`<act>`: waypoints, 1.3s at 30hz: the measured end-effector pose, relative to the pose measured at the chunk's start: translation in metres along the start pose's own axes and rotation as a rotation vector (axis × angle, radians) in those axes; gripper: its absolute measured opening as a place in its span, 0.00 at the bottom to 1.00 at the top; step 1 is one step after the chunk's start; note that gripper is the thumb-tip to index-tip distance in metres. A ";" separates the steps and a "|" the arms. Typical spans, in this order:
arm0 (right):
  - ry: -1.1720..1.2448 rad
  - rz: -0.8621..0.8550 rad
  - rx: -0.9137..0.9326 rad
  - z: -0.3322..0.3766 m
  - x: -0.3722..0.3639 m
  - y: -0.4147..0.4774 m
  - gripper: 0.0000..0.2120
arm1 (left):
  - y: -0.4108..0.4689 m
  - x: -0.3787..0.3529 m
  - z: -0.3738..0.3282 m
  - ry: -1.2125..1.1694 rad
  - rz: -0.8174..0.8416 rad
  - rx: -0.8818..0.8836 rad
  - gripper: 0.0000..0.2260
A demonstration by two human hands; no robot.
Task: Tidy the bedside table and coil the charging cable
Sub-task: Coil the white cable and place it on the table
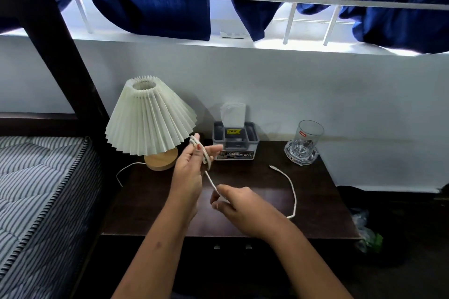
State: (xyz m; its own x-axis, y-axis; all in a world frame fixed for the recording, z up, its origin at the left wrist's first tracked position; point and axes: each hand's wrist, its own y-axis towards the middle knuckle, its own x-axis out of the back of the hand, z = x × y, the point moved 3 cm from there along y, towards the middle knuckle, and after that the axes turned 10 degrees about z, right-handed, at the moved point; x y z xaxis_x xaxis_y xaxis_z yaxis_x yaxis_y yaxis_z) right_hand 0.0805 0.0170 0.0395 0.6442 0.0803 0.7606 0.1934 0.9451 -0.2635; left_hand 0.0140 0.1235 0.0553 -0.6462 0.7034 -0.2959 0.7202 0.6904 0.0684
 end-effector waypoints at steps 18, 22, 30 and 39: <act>0.434 -0.550 0.151 -0.032 0.055 -0.019 0.01 | -0.016 -0.026 0.007 0.206 0.557 0.371 0.17; 0.635 -0.558 0.171 -0.031 0.053 -0.014 0.05 | -0.012 -0.028 0.005 -0.092 0.582 0.268 0.22; 0.469 -0.451 0.026 -0.024 0.030 0.002 0.09 | -0.005 -0.020 -0.006 -0.481 0.365 0.086 0.21; -0.024 -0.081 0.020 0.007 -0.002 0.001 0.07 | 0.003 0.008 -0.002 -0.212 -0.069 -0.113 0.18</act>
State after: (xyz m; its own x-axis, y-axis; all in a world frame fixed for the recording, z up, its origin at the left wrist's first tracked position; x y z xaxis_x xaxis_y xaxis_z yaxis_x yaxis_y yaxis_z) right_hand 0.0741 0.0201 0.0421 0.6093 0.0102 0.7929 0.2297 0.9548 -0.1888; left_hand 0.0104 0.1318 0.0552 -0.6170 0.6107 -0.4964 0.6353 0.7588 0.1438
